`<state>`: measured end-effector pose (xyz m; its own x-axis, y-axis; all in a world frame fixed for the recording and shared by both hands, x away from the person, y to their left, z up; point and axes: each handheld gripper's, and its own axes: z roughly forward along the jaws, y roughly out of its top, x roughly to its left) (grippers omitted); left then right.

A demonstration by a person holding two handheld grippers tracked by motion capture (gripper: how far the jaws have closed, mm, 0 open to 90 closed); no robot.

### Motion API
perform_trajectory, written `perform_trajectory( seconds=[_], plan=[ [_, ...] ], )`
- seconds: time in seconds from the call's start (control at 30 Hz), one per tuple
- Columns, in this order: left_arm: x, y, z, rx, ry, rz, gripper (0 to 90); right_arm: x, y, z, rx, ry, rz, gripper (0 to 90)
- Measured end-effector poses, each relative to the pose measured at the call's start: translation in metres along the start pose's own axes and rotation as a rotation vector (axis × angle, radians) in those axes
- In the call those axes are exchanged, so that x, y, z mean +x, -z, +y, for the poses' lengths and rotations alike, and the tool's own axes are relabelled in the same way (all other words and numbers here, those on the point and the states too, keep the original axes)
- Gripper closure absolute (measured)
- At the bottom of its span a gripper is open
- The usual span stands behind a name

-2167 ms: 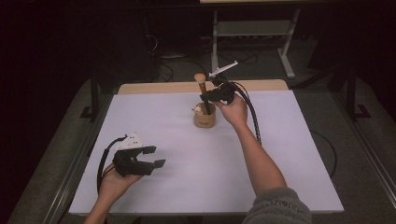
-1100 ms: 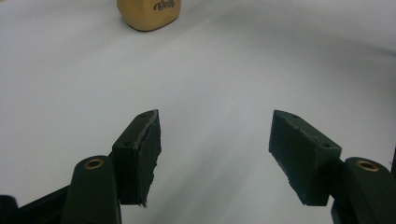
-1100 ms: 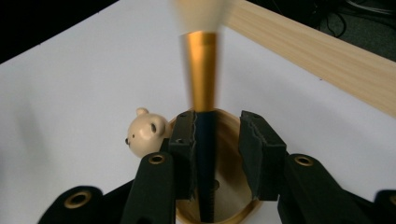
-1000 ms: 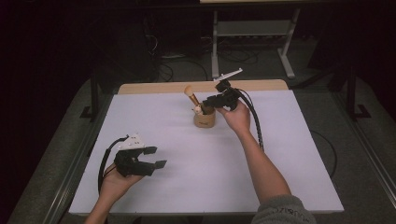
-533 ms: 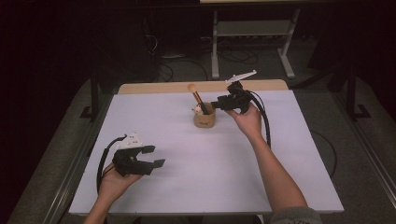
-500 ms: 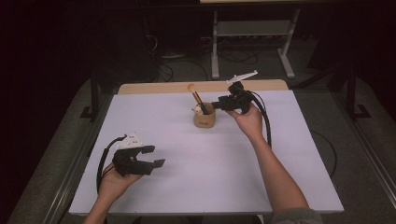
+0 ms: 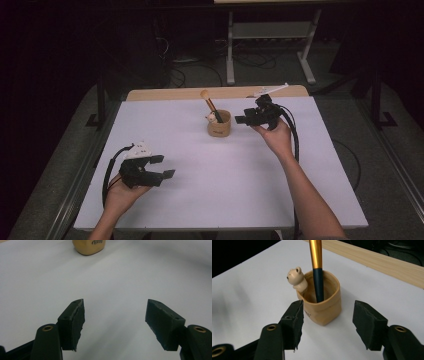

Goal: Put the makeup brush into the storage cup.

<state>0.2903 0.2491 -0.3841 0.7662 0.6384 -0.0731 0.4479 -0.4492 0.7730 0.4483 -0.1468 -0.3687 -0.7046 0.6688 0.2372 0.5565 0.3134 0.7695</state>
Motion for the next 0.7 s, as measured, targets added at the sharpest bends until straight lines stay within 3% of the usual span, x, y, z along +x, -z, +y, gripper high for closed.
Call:
perform_trajectory(
  seconds=[0.6, 0.7],
  plan=[
    [0.004, 0.003, -0.002, -0.007, 0.004, 0.011, 31.0, 0.01, 0.016, -0.019, -0.007, 0.025, 0.014, 33.9],
    [0.005, 0.003, -0.002, -0.013, 0.007, 0.014, 30.9, 0.014, 0.02, -0.024, -0.007, 0.051, -0.004, 33.5]
  ],
)
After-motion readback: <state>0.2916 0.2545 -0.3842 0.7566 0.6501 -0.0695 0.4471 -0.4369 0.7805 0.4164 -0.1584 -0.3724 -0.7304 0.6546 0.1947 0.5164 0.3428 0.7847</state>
